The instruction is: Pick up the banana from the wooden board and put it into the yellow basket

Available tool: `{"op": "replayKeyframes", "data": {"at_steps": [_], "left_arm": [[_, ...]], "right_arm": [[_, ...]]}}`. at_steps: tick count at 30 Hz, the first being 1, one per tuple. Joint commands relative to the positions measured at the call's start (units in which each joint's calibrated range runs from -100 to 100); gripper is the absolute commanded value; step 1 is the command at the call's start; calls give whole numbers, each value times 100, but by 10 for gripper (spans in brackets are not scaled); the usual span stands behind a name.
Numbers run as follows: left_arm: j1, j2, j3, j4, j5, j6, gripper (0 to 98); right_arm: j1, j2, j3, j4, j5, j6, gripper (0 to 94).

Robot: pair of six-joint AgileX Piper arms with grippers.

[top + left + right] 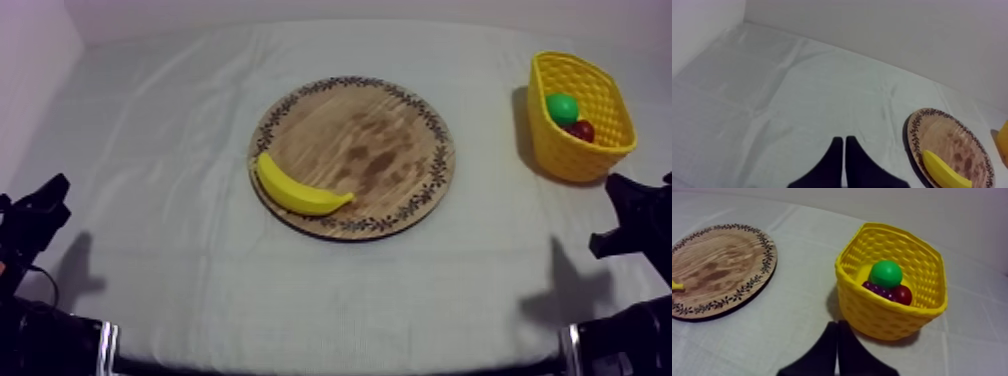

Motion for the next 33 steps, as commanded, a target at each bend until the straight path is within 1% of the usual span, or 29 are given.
{"op": "replayKeyframes", "data": {"at_steps": [1,17,21,23,24,26,27,29,31,33], "left_arm": [[0,0,0,2,0,2,1],[0,0,0,2,0,2,1],[0,0,0,2,0,2,1],[4,0,0,2,0,2,1],[5,0,0,2,0,2,1],[7,0,0,2,0,0,1],[7,0,0,2,0,-1,1],[7,0,0,2,0,0,1],[8,0,0,2,0,1,1],[5,0,0,2,0,1,1]], "right_arm": [[-1,-5,3,0,-11,2,3],[-1,-5,3,0,-11,4,5],[-30,-5,3,1,-2,274,11],[-79,21,7,-12,-23,477,7],[-95,85,9,-61,-111,590,6],[-55,348,-83,-1,-483,648,4],[5,540,-254,-8,-610,683,4],[167,1007,-871,-83,-639,720,3],[276,1527,-1695,-151,-427,681,3],[282,2126,-2628,-220,-107,606,3]]}}
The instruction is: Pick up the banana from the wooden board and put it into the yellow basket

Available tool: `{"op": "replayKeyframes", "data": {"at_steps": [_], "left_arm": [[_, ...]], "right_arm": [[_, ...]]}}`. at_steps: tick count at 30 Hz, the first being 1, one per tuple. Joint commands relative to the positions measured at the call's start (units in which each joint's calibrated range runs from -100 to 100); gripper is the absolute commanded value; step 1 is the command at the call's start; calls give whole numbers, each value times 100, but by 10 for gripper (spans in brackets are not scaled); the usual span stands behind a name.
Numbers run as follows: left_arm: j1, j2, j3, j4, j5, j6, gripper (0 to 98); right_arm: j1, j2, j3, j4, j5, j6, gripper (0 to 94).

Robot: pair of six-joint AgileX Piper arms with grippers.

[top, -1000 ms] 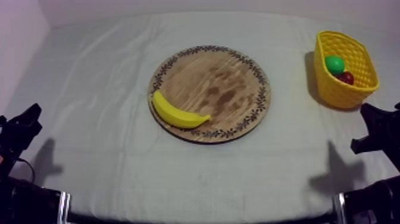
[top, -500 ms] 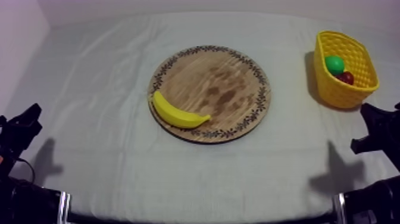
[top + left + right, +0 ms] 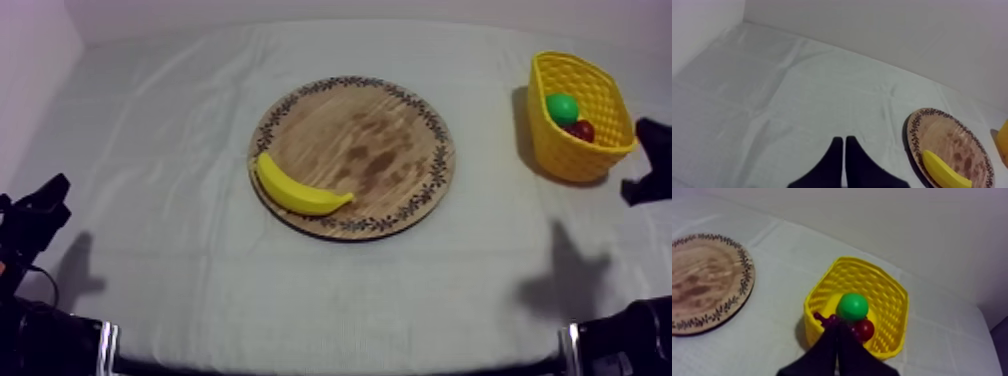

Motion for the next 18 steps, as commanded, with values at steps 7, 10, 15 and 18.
{"op": "replayKeyframes", "data": {"at_steps": [7,10,15,18], "left_arm": [[1,0,0,2,0,2,1],[2,0,0,2,0,2,1],[2,0,0,2,0,2,1],[2,0,0,2,0,2,1]], "right_arm": [[-363,2519,-3774,-912,1174,303,2],[-643,3341,-5022,-1110,2029,292,2],[-1481,4515,-6905,-911,3719,-113,2],[-2096,5062,-7591,-737,4669,-318,2]]}}
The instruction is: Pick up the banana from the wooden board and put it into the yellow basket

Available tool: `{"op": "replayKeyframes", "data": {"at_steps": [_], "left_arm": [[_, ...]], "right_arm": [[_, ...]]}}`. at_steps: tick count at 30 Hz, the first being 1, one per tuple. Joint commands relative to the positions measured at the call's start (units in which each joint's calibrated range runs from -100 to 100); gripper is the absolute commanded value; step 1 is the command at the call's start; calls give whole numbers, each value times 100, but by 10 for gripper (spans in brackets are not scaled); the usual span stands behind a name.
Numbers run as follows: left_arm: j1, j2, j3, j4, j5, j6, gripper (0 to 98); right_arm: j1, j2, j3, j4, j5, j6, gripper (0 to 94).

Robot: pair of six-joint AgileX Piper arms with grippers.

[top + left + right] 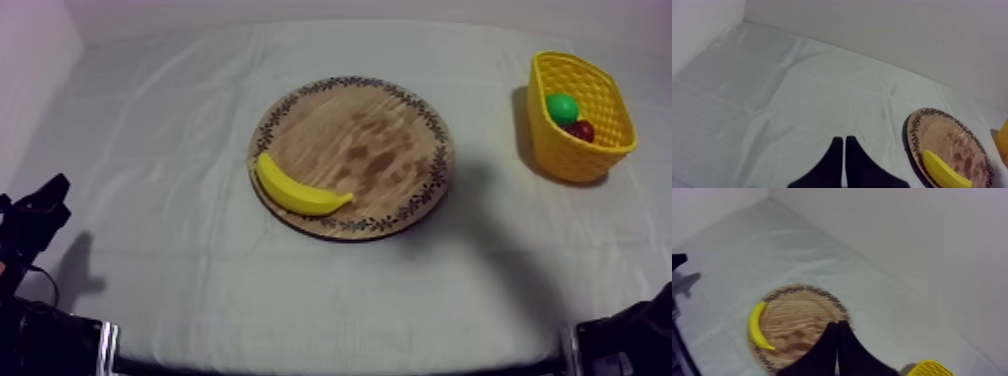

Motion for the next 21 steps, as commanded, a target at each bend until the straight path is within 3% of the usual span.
{"op": "replayKeyframes", "data": {"at_steps": [1,4,8,14,21], "left_arm": [[2,0,0,2,0,2,1],[2,0,0,2,0,2,1],[2,0,0,2,0,2,1],[2,0,0,2,0,2,1],[2,0,0,2,0,2,1]], "right_arm": [[-549,352,-545,123,741,-125,2],[-1098,797,-818,328,1447,-318,2],[-1576,1348,-709,504,1789,-539,2],[-2028,2205,-466,585,1575,-903,7],[-2149,3106,-916,699,1134,-1292,7]]}}
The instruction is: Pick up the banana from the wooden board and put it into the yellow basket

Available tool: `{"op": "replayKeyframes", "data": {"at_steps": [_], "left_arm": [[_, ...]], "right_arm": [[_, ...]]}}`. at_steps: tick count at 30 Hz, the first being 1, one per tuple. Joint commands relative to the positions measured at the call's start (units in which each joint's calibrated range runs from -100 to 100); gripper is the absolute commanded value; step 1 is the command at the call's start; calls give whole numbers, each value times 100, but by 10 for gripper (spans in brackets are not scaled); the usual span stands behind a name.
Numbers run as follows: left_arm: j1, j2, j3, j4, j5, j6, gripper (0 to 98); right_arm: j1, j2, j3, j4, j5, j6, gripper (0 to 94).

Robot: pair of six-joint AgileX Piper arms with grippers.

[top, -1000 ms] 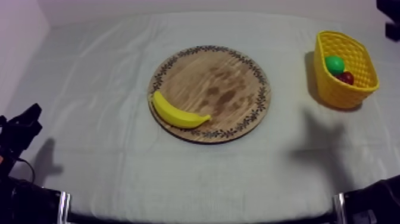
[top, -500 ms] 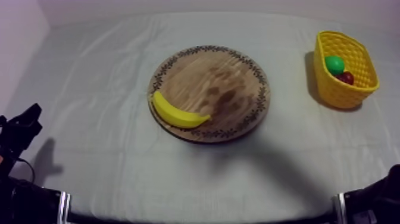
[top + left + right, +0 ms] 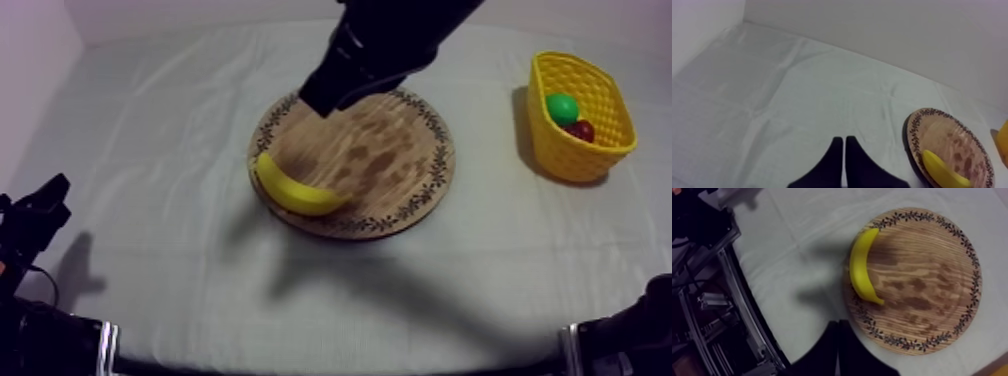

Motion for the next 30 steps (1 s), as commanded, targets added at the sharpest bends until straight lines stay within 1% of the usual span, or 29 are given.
{"op": "replayKeyframes", "data": {"at_steps": [1,2,3,4,5,6,8,10,12,15,20,26,30], "left_arm": [[2,0,0,2,0,2,1],[2,0,0,2,0,2,1],[2,0,0,2,0,2,1],[2,0,0,2,0,2,1],[2,0,0,2,0,2,1],[2,0,0,2,0,2,1],[2,0,0,2,0,2,1],[2,0,0,2,0,2,1],[2,0,0,2,0,2,1],[2,0,0,2,0,2,1],[2,0,0,2,0,2,1],[2,0,0,2,0,2,1],[2,0,0,2,0,2,1]], "right_arm": [[-5,160,-97,22,-38,-77,11],[-5,249,-150,41,-68,-109,27],[-7,326,-193,69,-88,-147,69],[-2,395,-231,90,-103,-179,142],[14,457,-264,92,-116,-191,236],[36,515,-287,82,-127,-191,355],[82,628,-341,20,-120,-132,541],[106,733,-386,-31,-123,-73,662],[106,857,-396,-47,-162,-38,735],[73,1153,-374,-20,-233,-27,807],[13,2009,-559,8,-409,-68,873],[-64,3109,-1074,-74,-529,-148,894],[-80,3757,-1420,-40,-574,-223,894]]}}
